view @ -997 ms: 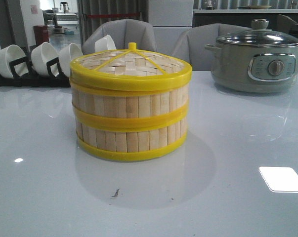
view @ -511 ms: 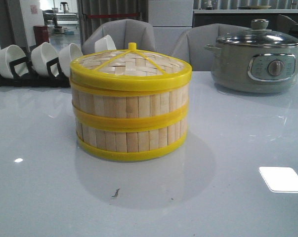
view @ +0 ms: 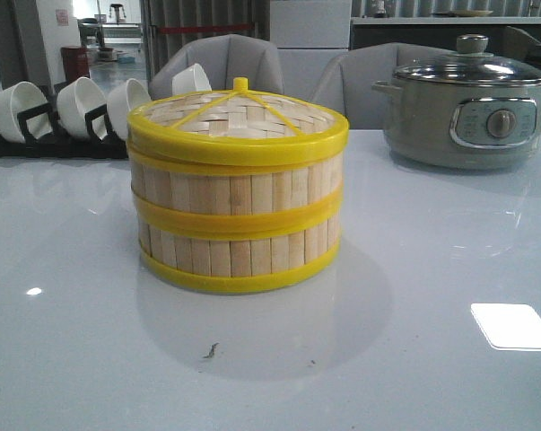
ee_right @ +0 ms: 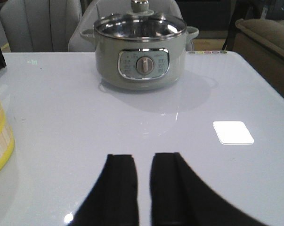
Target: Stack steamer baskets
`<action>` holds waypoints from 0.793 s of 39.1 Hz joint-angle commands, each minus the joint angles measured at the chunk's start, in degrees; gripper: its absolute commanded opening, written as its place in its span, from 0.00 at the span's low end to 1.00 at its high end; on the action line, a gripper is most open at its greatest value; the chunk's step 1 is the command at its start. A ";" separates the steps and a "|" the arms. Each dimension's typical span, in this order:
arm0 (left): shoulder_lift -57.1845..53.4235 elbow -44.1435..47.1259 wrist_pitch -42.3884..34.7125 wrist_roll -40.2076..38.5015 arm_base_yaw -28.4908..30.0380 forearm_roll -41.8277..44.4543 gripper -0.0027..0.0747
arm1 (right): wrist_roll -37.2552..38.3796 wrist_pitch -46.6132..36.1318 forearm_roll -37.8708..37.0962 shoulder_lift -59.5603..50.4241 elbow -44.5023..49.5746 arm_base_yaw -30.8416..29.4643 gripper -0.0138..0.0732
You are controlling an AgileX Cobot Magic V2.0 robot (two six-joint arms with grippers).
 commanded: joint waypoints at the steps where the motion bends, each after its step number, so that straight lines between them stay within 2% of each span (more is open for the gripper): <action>1: -0.05 -1.74 -4.49 -0.45 -0.47 0.00 0.16 | -0.27 -5.81 -0.58 0.16 -1.65 -0.40 0.16; 3: -0.05 -1.74 -4.49 -0.45 -0.47 0.00 0.16 | -0.27 -6.01 -0.58 0.16 -1.65 -0.40 0.21; 31: -0.05 -1.74 -4.49 -0.45 -0.01 0.00 0.16 | -0.27 -4.52 -0.58 0.16 -1.65 -0.40 0.18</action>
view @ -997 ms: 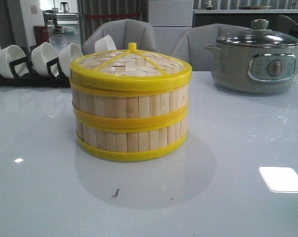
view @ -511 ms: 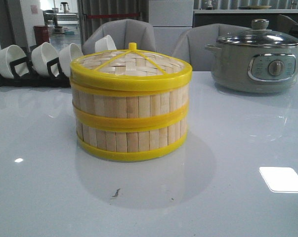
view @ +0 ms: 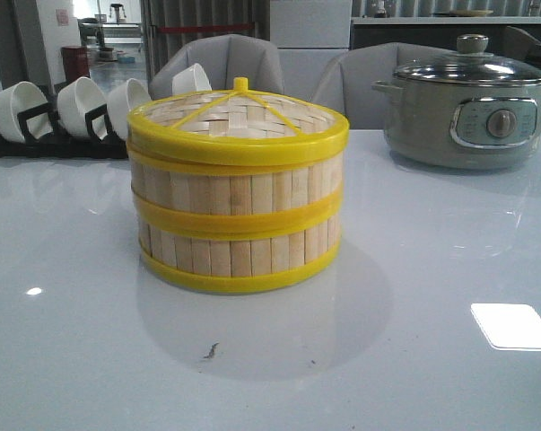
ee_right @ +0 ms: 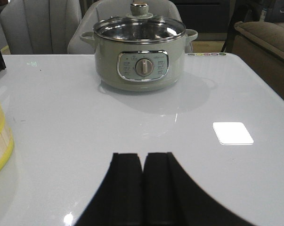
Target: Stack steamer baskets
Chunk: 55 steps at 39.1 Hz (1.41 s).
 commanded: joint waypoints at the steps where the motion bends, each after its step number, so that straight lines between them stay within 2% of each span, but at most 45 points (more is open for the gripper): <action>1: -0.05 -1.74 -4.49 -0.45 -0.01 0.00 0.16 | -0.27 -4.55 -0.58 0.18 -1.74 -0.40 0.18; 16: -0.59 -1.74 -4.75 -0.33 -0.01 2.11 0.16 | -0.27 -4.55 -0.58 0.18 -1.74 -0.40 0.18; 26: -5.49 -0.83 -5.98 -0.20 3.49 3.36 0.16 | -0.27 -4.55 -0.58 0.18 -1.74 -0.40 0.18; 38: -22.67 14.54 -14.71 -0.20 5.23 2.58 0.16 | -0.27 -4.55 -0.58 0.18 -1.74 -0.40 0.18; 46: -34.05 23.02 -15.08 -0.20 5.23 2.58 0.16 | -0.27 -4.55 -0.58 0.18 -1.74 -0.40 0.18; 55: -35.55 29.32 -18.76 -0.30 5.28 1.63 0.16 | -0.27 -4.56 -0.58 0.25 -1.74 -0.40 0.18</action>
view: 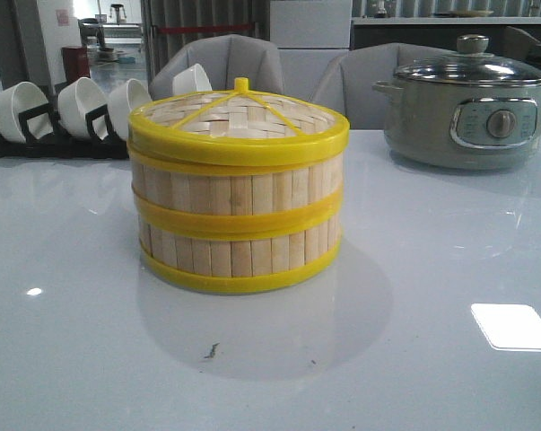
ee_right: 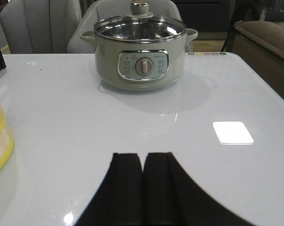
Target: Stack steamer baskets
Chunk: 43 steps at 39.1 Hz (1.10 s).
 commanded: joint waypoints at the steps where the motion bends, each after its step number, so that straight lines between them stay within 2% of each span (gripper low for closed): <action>1: -0.85 0.26 -6.59 -0.30 0.08 -0.71 0.16 | -0.27 -4.69 -0.58 0.25 -1.74 -0.40 0.18; 9: -0.85 0.13 -6.01 -0.18 0.08 1.30 0.16 | -0.27 -4.69 -0.58 0.25 -1.74 -0.40 0.18; 43: -0.63 0.13 -7.72 -0.18 0.08 0.29 0.16 | -0.27 -4.69 -0.58 0.25 -1.74 -0.40 0.18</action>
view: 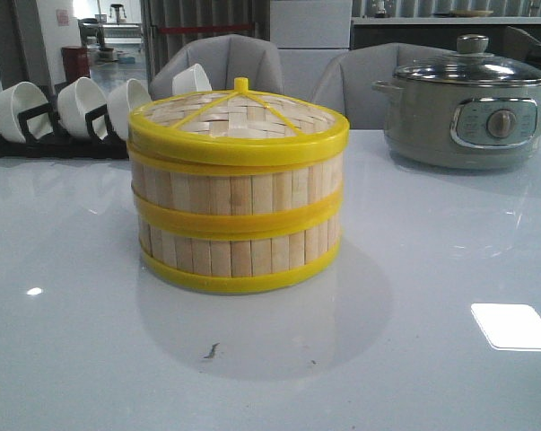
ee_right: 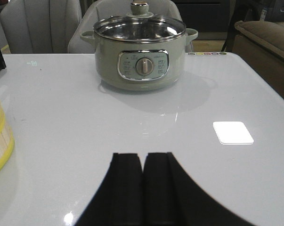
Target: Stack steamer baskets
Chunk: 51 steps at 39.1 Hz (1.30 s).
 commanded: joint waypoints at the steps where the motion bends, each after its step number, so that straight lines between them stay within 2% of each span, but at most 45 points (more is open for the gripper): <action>1: -0.63 -0.01 -5.28 -0.18 0.08 -0.49 0.16 | -0.27 -4.69 -0.58 0.25 -1.74 -0.40 0.18; 19: -0.63 -0.01 -5.28 -0.18 0.08 -0.49 0.16 | -0.48 -4.69 -0.86 0.24 -1.74 -0.40 0.18; 30: -0.63 -0.01 -5.28 -0.18 0.08 -0.49 0.16 | -0.48 -1.37 -0.87 -9.56 -0.80 -0.22 0.18; 42: -0.63 -0.01 -5.28 -0.18 0.08 -0.49 0.16 | -0.15 -1.91 -0.29 -23.33 11.79 -0.22 0.18; 47: -0.63 -0.01 -5.28 -0.18 0.08 -0.49 0.16 | -0.01 2.61 0.52 -23.61 11.92 -0.22 0.18; 51: -0.63 -0.01 -5.28 -0.18 0.08 -0.49 0.16 | -0.01 2.90 0.52 -23.61 11.92 -0.22 0.18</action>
